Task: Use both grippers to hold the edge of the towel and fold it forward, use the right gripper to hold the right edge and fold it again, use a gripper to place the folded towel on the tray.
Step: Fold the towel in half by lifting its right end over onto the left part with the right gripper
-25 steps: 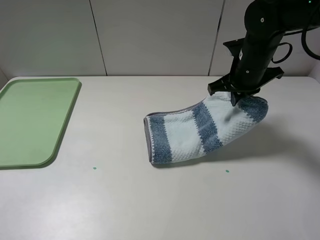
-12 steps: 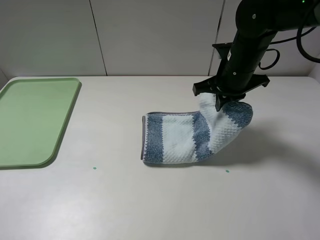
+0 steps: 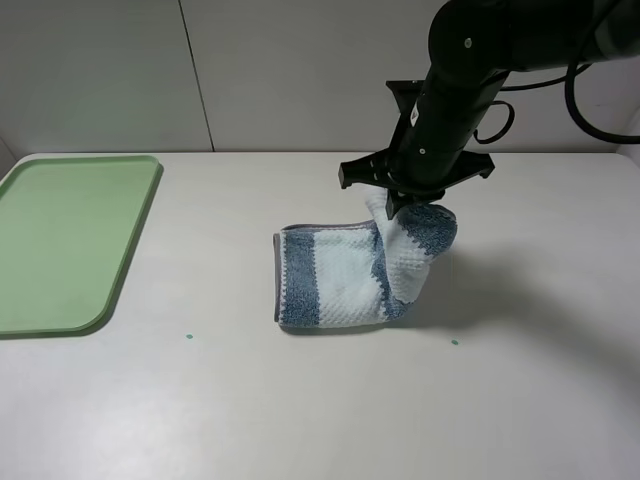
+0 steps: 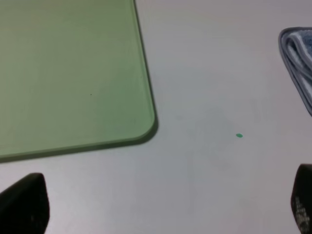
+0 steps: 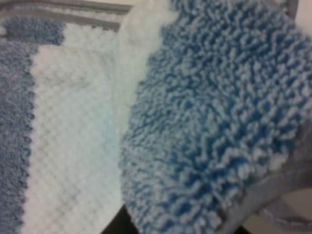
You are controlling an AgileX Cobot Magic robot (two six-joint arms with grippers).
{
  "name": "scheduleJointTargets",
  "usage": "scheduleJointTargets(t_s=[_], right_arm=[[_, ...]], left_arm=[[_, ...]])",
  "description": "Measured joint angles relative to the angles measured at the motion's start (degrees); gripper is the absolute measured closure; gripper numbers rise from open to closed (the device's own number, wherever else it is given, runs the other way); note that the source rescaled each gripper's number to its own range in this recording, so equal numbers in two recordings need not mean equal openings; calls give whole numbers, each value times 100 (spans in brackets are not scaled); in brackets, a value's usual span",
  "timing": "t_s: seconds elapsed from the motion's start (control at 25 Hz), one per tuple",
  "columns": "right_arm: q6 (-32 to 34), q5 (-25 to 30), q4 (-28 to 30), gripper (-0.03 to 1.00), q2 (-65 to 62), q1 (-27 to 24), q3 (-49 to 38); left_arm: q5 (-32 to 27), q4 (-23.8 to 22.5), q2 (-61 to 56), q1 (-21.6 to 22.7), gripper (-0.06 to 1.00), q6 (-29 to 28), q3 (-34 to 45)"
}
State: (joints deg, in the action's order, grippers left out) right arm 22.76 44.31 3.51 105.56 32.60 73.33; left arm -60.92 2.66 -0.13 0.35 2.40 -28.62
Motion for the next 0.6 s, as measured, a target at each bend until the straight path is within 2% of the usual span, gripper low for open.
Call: scheduleJointTargets(t_s=[0.12, 0.2, 0.24, 0.4, 0.48, 0.6], right_arm=[[167, -77, -11, 89, 12, 124, 0], [205, -153, -90, 82, 72, 181, 0], [207, -182, -162, 73, 101, 216, 0], [226, -394, -351, 15, 164, 475, 0], [226, -518, -393, 4, 164, 598, 0], [226, -606, -422, -2, 164, 642, 0]], left_arm=[[0, 0, 0, 0, -5, 1, 0], [0, 0, 0, 0, -5, 1, 0], [0, 0, 0, 0, -5, 1, 0], [0, 0, 0, 0, -5, 1, 0], [0, 0, 0, 0, -5, 1, 0], [0, 0, 0, 0, -5, 1, 0]])
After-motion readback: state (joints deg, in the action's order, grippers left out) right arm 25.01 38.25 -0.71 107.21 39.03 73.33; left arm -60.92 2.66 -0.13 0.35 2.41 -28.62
